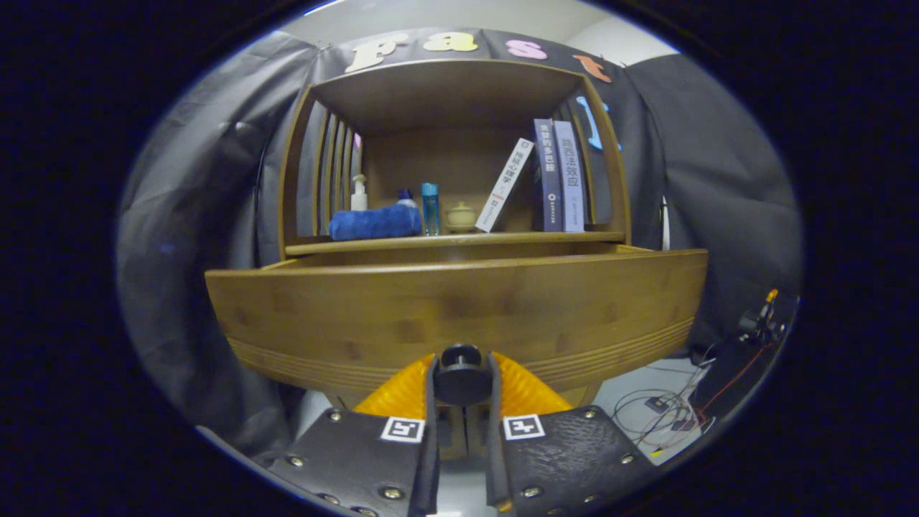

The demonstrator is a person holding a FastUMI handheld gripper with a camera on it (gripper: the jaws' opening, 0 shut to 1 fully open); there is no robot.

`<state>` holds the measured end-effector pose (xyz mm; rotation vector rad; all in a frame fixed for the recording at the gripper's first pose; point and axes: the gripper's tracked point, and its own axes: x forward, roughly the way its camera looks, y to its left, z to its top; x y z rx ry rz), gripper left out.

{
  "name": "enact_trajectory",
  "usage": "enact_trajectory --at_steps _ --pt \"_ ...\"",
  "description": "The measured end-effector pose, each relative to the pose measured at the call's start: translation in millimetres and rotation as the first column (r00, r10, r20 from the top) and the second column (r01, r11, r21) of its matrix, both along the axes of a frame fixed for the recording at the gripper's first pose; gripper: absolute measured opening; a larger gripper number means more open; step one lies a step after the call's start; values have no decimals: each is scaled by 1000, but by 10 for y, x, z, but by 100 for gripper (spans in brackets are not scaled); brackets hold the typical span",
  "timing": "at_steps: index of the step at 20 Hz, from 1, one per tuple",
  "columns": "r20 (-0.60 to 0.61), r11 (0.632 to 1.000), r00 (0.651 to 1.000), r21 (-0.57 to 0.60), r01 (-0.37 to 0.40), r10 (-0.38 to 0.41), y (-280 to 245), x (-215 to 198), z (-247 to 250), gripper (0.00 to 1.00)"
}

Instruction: Pull open the drawer, take out the items inside it, and place them on the countertop above the cabinet.

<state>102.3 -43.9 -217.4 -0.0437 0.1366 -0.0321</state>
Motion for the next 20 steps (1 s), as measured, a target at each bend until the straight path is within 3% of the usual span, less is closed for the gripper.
enact_trajectory --at_steps 3,8,11,15,20 --pt "0 998 1000 -52 -22 23 76 -242 -30 26" --pt "7 1000 1000 21 -11 10 56 -468 -8 26" --pt "-16 998 1000 -57 -25 24 69 -492 -42 26" --pt "-67 1000 998 16 -17 18 69 -490 -42 26" --pt "-100 1000 995 -21 -17 15 61 -482 -44 26"
